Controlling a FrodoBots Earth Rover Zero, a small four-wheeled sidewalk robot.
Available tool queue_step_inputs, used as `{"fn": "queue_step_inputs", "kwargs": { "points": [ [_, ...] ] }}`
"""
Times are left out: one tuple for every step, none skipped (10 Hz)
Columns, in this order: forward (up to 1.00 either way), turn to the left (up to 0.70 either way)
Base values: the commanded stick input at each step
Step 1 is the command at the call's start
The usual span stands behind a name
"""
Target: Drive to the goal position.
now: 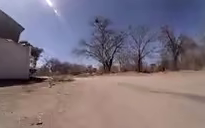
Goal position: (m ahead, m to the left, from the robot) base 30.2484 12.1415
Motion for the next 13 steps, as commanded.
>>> {"fn": "queue_step_inputs", "kwargs": {
  "points": [
    [1.00,0.00],
    [1.00,0.00],
    [1.00,0.00],
    [1.00,0.00],
    [1.00,0.00],
    [1.00,0.00],
    [1.00,0.00],
    [1.00,0.00],
    [1.00,0.00],
    [1.00,0.00],
    [1.00,0.00],
    [1.00,0.00],
    [1.00,0.00]
  ]
}}
